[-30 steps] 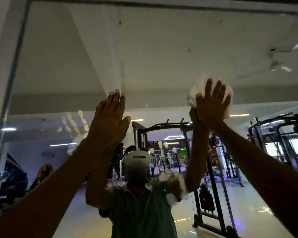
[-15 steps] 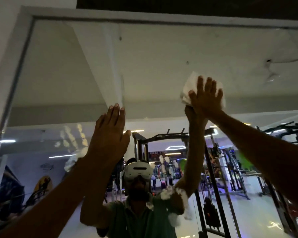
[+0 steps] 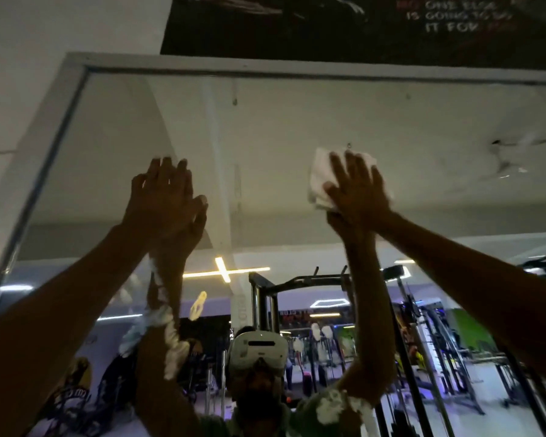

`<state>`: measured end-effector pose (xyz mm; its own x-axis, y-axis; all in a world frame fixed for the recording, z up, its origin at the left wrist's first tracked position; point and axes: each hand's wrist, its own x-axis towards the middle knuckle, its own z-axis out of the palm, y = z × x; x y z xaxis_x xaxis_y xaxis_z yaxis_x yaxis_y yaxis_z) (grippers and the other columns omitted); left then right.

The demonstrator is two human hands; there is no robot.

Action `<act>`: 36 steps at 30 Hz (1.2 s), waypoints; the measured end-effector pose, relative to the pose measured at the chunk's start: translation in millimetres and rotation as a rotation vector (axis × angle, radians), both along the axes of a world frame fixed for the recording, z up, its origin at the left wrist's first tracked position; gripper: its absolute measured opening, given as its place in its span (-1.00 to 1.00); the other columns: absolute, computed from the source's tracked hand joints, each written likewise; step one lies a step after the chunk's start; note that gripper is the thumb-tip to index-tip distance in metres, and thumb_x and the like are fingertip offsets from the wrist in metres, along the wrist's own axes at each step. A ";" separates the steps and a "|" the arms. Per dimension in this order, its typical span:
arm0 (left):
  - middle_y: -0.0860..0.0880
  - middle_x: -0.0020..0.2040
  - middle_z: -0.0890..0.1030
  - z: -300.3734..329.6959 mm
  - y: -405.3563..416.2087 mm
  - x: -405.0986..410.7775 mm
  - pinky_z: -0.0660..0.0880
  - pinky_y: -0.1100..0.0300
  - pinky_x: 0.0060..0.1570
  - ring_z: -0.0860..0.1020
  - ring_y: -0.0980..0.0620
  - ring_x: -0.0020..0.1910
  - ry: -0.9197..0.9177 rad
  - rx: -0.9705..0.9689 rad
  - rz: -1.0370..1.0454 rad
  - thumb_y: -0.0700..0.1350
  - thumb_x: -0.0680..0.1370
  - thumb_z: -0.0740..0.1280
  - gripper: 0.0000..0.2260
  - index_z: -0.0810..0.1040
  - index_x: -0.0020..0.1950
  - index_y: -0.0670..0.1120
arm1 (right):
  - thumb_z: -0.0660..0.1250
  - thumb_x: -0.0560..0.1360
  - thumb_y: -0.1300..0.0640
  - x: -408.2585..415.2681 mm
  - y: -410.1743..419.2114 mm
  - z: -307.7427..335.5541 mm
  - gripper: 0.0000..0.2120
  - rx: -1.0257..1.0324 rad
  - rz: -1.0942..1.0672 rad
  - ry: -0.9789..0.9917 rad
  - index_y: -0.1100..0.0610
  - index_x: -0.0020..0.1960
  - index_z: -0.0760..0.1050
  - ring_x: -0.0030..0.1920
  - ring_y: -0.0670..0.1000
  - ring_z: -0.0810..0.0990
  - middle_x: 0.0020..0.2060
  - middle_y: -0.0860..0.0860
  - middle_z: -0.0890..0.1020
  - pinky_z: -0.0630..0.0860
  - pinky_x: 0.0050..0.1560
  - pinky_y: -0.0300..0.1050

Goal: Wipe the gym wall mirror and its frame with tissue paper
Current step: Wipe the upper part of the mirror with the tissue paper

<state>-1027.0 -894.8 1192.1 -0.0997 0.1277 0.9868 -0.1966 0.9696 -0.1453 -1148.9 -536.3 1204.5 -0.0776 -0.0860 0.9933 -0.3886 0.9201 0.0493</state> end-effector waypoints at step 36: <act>-0.48 0.43 0.41 -97.1 -64.3 23.2 0.45 -0.40 0.22 0.43 -0.51 0.39 -0.139 -0.127 0.077 0.13 0.66 0.04 -0.34 0.40 0.45 -0.43 | -0.18 0.66 -0.26 35.7 -87.8 -106.4 -0.29 0.132 -0.018 0.036 0.04 0.72 -0.11 0.69 0.20 -0.11 0.69 0.17 -0.09 0.01 0.61 0.37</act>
<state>-1003.7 -959.0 1094.9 -0.2483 0.2369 0.9393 -0.2389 0.9247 -0.2963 -1113.2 -624.1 1098.1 -0.0449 -0.2149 0.9756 -0.3682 0.9114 0.1838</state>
